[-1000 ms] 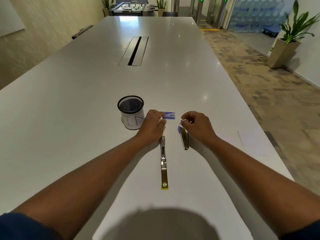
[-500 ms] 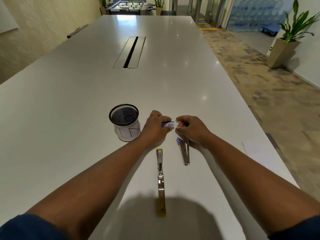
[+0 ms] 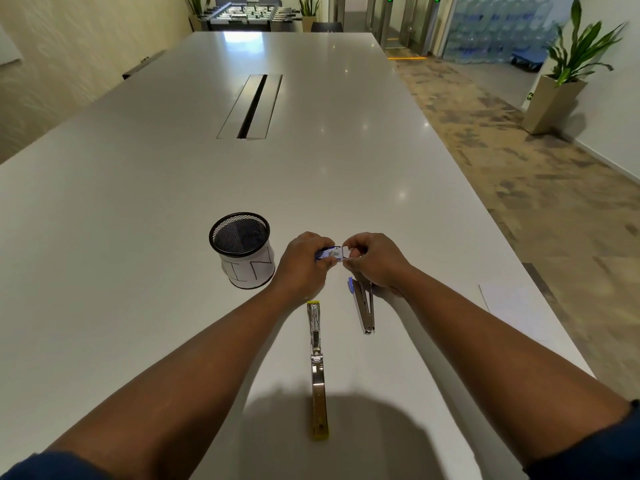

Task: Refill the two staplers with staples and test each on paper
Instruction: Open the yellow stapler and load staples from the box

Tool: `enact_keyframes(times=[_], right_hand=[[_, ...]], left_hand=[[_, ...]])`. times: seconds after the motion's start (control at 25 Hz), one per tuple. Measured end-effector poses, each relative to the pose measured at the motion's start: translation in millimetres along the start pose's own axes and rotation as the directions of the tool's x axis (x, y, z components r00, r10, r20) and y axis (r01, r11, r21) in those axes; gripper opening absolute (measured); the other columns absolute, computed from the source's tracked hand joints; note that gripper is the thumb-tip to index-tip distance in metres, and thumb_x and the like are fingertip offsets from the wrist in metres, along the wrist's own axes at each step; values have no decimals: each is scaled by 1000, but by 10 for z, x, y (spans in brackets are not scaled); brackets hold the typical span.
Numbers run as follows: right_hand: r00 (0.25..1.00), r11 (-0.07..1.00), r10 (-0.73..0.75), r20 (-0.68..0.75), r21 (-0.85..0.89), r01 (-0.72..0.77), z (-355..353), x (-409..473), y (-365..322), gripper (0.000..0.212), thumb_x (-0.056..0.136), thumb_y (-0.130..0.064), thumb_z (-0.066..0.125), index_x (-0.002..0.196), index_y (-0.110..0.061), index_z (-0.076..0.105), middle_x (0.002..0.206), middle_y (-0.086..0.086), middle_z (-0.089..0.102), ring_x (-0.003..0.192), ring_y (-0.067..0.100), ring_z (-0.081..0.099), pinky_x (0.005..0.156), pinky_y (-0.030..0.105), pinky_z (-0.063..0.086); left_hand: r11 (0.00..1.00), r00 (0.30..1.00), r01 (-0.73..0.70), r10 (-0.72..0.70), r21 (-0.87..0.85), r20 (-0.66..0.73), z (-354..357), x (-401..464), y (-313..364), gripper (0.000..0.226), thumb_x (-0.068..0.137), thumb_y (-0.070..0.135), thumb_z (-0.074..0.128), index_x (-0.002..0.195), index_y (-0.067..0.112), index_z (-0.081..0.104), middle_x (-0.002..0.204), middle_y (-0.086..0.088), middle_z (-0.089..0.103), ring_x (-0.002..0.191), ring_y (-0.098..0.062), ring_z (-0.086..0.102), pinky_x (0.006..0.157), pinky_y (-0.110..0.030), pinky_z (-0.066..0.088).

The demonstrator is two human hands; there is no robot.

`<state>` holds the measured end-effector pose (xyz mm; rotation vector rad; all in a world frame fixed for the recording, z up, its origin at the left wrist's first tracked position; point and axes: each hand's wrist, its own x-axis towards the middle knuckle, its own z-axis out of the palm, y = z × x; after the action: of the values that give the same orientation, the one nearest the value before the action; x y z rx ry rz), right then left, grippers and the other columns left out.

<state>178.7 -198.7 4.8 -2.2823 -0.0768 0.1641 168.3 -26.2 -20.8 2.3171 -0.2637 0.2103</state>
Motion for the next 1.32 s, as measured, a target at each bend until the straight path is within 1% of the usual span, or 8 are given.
enact_keyframes(times=[0.12,0.32,0.4,0.52,0.68,0.76,0.96,1.32], right_hand=[[1000,1000,-13,23,-26,14,-37,4,18,20,86,-7,66,102,-17,75,88,-1,70,80,19,64,70,27,51],[999,1000,5,40,-6,-5,-68,22,-4,21,86,-25,73,107,-22,73,95,-5,68,85,13,62,71,26,50],[1000,1000,8,16,5,-8,-72,13,-14,14,89,-18,63,99,-23,72,93,-5,69,80,13,61,65,25,46],[1000,1000,17,-22,10,-17,-66,-8,-37,23,88,-10,49,88,-24,67,88,-2,69,74,15,59,63,29,45],[999,1000,10,-49,-22,-11,-60,-15,-42,29,86,-4,46,80,-24,67,83,-4,67,70,12,56,61,28,43],[998,998,-34,-60,-61,30,-46,-16,-49,27,89,-6,50,83,-23,71,83,-3,69,71,13,57,60,28,42],[983,941,-178,-50,-301,155,-1,-22,-51,22,96,-17,57,100,-16,78,96,10,71,89,27,63,76,41,53],[966,842,-251,66,-477,252,-94,-9,-159,21,97,-16,62,109,-12,78,107,12,66,95,29,62,79,38,50]], left_hand=[[1000,1000,1,-1,1,3,4,5,1,26,89,16,72,115,13,74,105,-4,64,98,-20,56,84,-30,41],[1000,1000,-5,5,19,9,15,24,-33,25,89,19,73,114,16,75,105,-5,67,101,-24,58,86,-33,44],[1000,1000,-4,4,19,5,21,28,-41,25,88,18,73,113,16,75,104,-5,68,102,-27,58,88,-39,47],[1000,1000,8,-8,18,3,30,20,-44,25,89,19,73,114,16,75,104,-3,68,105,-28,58,91,-43,48],[1000,1000,8,-8,19,1,40,26,-48,26,89,19,73,115,16,74,105,-3,68,105,-28,58,92,-45,49],[1000,1000,3,-3,20,0,35,25,-51,25,89,19,72,114,16,74,105,-3,68,105,-28,57,91,-44,49],[1000,1000,-2,2,21,-5,41,20,-59,25,89,18,72,114,16,74,106,-3,67,106,-28,56,91,-42,48],[1000,1000,2,-2,16,-7,42,16,-64,27,90,19,72,117,15,73,109,-3,68,107,-26,58,92,-44,51]])
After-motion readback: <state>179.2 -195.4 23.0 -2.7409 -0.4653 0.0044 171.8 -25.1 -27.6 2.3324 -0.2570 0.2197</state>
